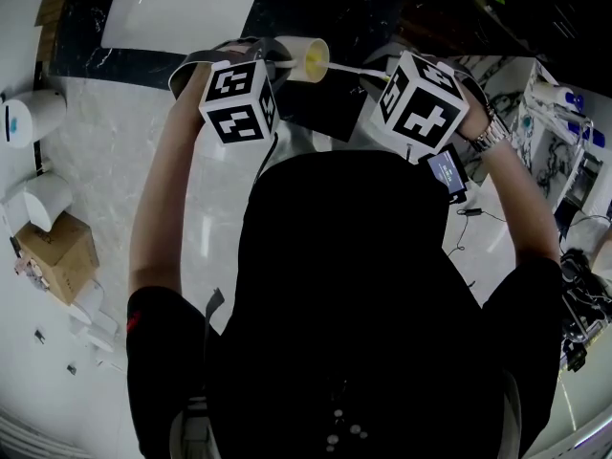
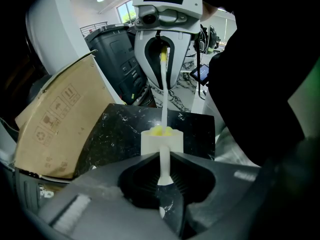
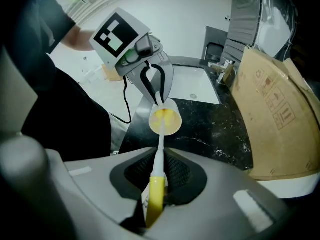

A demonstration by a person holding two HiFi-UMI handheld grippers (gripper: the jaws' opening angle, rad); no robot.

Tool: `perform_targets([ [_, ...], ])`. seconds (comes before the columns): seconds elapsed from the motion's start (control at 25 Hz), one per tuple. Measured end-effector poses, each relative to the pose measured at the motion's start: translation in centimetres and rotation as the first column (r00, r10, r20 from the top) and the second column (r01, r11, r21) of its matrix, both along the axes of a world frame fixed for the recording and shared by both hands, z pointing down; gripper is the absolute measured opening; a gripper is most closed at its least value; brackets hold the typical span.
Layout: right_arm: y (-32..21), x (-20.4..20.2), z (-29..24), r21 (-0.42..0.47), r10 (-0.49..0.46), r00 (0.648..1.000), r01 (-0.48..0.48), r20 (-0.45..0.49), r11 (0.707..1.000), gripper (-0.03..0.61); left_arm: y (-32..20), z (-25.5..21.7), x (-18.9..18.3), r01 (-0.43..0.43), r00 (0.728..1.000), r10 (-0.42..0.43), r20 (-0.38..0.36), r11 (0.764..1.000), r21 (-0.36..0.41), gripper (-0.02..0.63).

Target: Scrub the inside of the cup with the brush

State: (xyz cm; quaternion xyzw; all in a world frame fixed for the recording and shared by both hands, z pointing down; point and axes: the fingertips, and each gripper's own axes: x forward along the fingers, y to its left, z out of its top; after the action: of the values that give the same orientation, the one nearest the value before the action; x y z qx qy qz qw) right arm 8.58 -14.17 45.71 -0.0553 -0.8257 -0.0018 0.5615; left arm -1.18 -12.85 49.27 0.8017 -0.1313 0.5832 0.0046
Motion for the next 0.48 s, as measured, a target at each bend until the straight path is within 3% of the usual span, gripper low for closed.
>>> perform_targets([
  [0.48,-1.3,0.7,1.7,0.064,-0.038,0.997,0.041,-0.061,0.997,0.041,0.1,0.1,0.3,-0.017,1.0,0.017,0.002,1.0,0.009,0.044],
])
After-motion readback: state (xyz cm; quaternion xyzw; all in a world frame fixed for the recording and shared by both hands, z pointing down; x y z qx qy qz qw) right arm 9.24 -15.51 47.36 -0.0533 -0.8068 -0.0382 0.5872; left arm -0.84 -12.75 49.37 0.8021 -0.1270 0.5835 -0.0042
